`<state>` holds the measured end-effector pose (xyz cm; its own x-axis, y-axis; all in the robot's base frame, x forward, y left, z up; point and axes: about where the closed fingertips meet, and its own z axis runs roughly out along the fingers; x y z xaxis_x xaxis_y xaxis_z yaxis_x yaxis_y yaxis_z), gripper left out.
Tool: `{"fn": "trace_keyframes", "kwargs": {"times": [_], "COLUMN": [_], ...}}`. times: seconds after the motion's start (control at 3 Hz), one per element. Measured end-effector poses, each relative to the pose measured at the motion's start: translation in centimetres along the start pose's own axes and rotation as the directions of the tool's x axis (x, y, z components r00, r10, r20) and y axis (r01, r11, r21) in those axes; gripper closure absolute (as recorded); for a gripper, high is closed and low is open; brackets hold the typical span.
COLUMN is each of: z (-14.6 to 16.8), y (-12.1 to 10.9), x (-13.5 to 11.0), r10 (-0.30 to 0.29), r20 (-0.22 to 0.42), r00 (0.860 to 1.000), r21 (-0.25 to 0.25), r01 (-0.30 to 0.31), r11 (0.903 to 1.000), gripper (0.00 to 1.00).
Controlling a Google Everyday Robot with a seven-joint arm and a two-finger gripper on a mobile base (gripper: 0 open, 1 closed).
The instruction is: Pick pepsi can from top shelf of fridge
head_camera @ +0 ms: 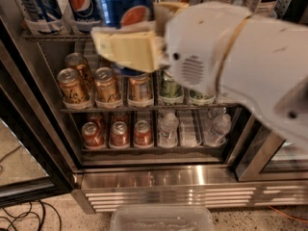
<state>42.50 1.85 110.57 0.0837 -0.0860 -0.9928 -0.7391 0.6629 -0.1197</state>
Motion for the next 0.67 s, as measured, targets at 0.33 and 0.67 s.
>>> {"fn": "trace_keyframes", "kwargs": {"times": [0.33,0.67], "z": [-2.3,-5.9], "y": [-2.3,-3.6], "x": [0.5,3.4], "r10": [-0.034,-0.031], "r20": [-0.071,-0.125], "r00": [0.997,0.992], "r21": [-0.1,-0.197], "r01": [0.027,0.006], "r11": [0.9946,0.9804], "gripper": [1.0,1.0]}}
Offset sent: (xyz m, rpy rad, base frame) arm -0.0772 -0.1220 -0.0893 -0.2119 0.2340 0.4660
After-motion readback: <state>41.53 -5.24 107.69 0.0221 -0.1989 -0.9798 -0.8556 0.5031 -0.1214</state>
